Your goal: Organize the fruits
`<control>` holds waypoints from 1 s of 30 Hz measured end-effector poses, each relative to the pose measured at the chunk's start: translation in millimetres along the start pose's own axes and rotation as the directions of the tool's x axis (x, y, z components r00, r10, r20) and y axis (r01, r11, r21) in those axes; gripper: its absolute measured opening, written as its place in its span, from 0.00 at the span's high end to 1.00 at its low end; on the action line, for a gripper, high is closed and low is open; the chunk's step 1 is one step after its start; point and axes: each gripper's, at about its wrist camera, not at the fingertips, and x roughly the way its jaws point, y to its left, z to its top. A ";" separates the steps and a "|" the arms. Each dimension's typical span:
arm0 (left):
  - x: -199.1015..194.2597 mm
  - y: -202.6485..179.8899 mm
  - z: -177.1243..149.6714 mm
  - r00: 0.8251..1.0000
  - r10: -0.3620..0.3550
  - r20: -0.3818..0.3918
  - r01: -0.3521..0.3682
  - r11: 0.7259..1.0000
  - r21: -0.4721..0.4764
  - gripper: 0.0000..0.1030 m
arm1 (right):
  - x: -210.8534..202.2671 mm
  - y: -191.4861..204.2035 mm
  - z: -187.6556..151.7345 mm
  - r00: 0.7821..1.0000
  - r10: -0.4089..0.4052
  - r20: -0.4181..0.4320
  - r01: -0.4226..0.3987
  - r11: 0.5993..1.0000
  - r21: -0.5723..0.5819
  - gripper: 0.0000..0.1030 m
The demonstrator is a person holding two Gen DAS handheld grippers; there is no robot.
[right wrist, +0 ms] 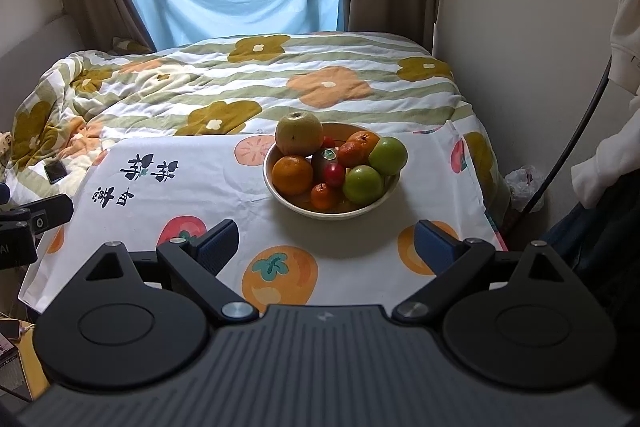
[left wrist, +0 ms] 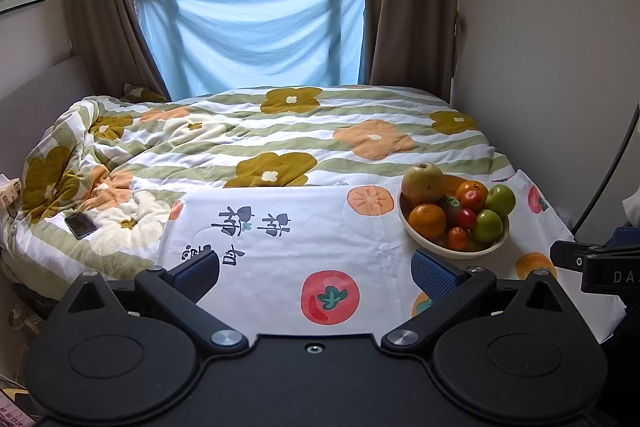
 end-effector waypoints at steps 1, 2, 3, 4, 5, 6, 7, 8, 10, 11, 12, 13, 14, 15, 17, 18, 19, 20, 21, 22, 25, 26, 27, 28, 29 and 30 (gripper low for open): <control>0.4 0.6 0.0 1.000 0.001 0.000 -0.001 1.000 -0.001 0.00 | 0.2 0.1 -0.1 1.000 0.000 0.000 0.000 1.000 0.000 0.00; 1.1 1.1 0.3 1.000 0.001 -0.001 -0.001 1.000 -0.002 0.00 | 0.2 0.2 -0.1 1.000 0.001 0.000 -0.001 1.000 -0.001 0.00; 1.3 1.6 0.4 1.000 0.001 -0.001 -0.001 1.000 -0.003 0.00 | 0.1 0.0 0.1 1.000 0.001 0.000 -0.001 1.000 0.000 0.00; 1.6 1.9 0.9 1.000 0.001 -0.002 -0.001 1.000 -0.002 0.00 | 0.1 0.0 0.2 1.000 0.001 0.000 -0.001 1.000 0.000 0.00; 1.8 1.6 0.9 1.000 0.001 -0.003 -0.001 1.000 -0.002 0.00 | 0.4 0.1 0.1 1.000 0.001 -0.001 -0.001 1.000 -0.001 0.00; 1.8 1.7 1.0 1.000 0.000 -0.004 0.000 1.000 -0.003 0.00 | 0.4 0.1 0.1 1.000 0.001 -0.001 -0.001 1.000 -0.001 0.00; 1.8 1.2 1.0 1.000 0.001 -0.003 -0.001 1.000 -0.003 0.00 | 0.2 0.1 0.1 1.000 0.000 -0.001 0.000 1.000 0.001 0.00; 1.9 1.1 1.0 1.000 0.000 -0.003 0.000 1.000 -0.003 0.00 | 0.2 0.2 0.1 1.000 0.000 -0.001 0.000 1.000 0.002 0.00; 2.7 0.5 1.5 1.000 0.000 -0.003 0.000 1.000 -0.003 0.00 | 0.3 0.2 0.2 1.000 0.000 -0.001 0.000 1.000 0.001 0.00; 2.8 0.5 1.4 1.000 0.000 -0.002 0.000 1.000 -0.003 0.00 | 0.4 0.2 0.3 1.000 0.000 -0.001 0.000 1.000 0.002 0.00; 3.0 0.5 1.4 1.000 0.000 -0.002 0.000 1.000 -0.003 0.00 | 0.4 0.1 0.4 1.000 0.001 -0.001 -0.001 1.000 0.000 0.00; 2.8 0.5 1.5 1.000 0.001 -0.004 -0.001 1.000 -0.003 0.00 | 0.5 0.0 0.4 1.000 0.000 -0.001 0.000 1.000 0.000 0.00; 2.9 0.1 1.6 1.000 0.004 -0.004 -0.004 1.000 -0.004 0.00 | 0.6 0.3 0.3 1.000 0.000 -0.002 0.000 1.000 -0.001 0.00; 2.8 -0.3 2.1 1.000 0.008 -0.003 -0.008 1.000 -0.004 0.00 | 0.4 0.0 0.5 1.000 0.002 -0.001 -0.002 1.000 0.000 0.00; 1.6 -0.8 2.5 1.000 0.010 0.002 -0.010 1.000 -0.001 0.00 | 0.4 0.2 0.6 1.000 0.001 -0.001 -0.001 1.000 0.002 0.00; 1.4 -1.0 2.7 1.000 0.011 0.003 -0.011 1.000 -0.001 0.00 | 0.4 0.2 0.7 1.000 0.000 -0.002 0.000 1.000 0.001 0.00; 1.3 -0.8 3.0 1.000 0.011 0.003 -0.011 1.000 -0.001 0.00 | 0.4 0.2 0.8 1.000 0.000 -0.002 0.000 1.000 0.001 0.00; 1.2 -0.8 3.0 1.000 0.010 0.003 -0.010 1.000 -0.001 0.00 | 0.4 0.2 0.8 1.000 0.000 -0.001 0.000 1.000 0.001 0.00; 1.0 -0.9 3.0 1.000 0.010 0.003 -0.010 1.000 -0.001 0.00 | 0.5 0.1 1.0 1.000 0.000 -0.001 0.000 1.000 0.000 0.00; 1.2 -0.8 3.1 1.000 0.010 0.003 -0.010 1.000 -0.001 0.00 | 0.5 0.0 1.1 1.000 0.001 -0.002 -0.001 1.000 -0.001 0.00; 0.8 -1.2 3.0 1.000 0.012 0.004 -0.012 1.000 0.000 0.00 | 0.1 0.1 1.3 1.000 0.002 -0.001 -0.002 1.000 0.001 0.00; -0.1 -1.8 2.0 1.000 0.012 0.005 -0.012 1.000 0.001 0.00 | 0.9 -0.4 0.9 1.000 0.002 -0.001 -0.002 1.000 0.001 0.00; -0.2 -1.8 2.0 1.000 0.012 0.005 -0.012 1.000 0.000 0.00 | 1.2 -0.7 1.0 1.000 0.002 -0.002 -0.002 1.000 0.000 0.00; -0.3 -1.8 2.1 1.000 0.012 0.005 -0.012 1.000 0.000 0.00 | 1.1 -0.7 1.1 1.000 0.002 -0.002 -0.002 1.000 0.000 0.00; -0.1 -1.9 2.2 1.000 0.011 0.004 -0.011 1.000 -0.001 0.00 | 1.0 -0.6 1.1 1.000 0.003 -0.001 -0.003 1.000 0.000 0.00; -0.3 -1.8 2.3 1.000 0.009 0.004 -0.009 1.000 -0.001 0.00 | 1.2 -0.8 0.5 1.000 0.003 -0.002 -0.003 1.000 -0.001 0.00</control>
